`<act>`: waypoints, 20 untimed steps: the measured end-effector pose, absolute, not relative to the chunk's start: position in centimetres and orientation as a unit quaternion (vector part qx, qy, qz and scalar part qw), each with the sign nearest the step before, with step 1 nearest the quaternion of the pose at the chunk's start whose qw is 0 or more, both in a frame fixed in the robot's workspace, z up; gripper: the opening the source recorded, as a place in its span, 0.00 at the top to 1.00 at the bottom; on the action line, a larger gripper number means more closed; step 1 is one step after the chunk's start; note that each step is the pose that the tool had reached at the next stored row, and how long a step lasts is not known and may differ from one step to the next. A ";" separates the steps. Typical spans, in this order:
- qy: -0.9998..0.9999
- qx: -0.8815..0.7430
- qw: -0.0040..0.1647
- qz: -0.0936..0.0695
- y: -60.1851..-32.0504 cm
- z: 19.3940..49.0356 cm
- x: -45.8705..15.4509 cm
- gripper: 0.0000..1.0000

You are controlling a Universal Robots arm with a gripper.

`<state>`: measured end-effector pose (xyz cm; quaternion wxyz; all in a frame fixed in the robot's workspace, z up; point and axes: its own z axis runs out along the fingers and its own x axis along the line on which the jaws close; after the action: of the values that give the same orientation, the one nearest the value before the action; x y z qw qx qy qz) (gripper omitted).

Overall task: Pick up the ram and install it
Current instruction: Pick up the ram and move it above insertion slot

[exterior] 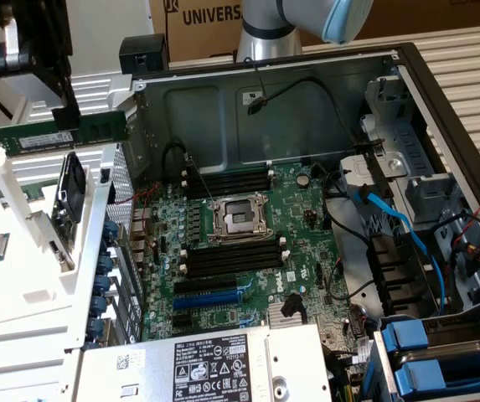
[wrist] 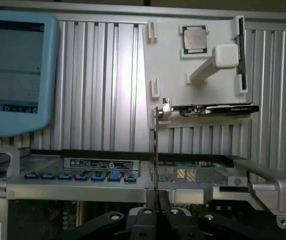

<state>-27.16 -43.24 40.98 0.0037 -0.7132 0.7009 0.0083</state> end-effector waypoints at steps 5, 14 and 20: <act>0.701 -0.713 0.003 0.008 -43.2 41.1 -22.6 0.88; 0.701 -0.713 0.003 0.009 -43.2 41.2 -14.4 0.88; 0.702 -0.712 0.002 0.008 -42.6 40.9 -9.8 0.88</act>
<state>-9.83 -42.63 40.88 0.0025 -0.7124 0.7017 0.0078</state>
